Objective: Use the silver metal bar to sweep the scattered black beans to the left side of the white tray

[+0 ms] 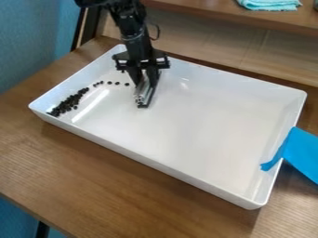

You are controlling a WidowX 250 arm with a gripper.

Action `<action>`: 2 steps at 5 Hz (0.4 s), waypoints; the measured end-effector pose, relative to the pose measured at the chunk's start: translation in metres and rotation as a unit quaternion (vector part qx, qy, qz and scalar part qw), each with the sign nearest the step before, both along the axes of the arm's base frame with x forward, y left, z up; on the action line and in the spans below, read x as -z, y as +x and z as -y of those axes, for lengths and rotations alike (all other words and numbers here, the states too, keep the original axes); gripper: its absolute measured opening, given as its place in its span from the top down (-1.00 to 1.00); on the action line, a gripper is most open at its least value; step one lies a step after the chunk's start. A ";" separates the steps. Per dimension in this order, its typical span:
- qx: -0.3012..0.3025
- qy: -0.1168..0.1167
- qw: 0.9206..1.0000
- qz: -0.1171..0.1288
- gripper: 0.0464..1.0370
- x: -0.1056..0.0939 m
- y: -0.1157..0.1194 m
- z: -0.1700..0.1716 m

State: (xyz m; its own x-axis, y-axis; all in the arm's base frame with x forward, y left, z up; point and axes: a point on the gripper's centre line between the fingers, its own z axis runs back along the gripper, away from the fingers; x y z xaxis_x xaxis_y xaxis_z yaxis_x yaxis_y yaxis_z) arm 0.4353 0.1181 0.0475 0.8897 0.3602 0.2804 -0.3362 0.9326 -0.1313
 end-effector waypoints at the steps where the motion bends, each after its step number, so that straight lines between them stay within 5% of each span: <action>1: -0.006 -0.001 1.000 -0.002 0.34 0.000 -0.005 -0.013; 2: -0.014 -0.004 1.000 -0.002 0.34 0.000 -0.011 -0.029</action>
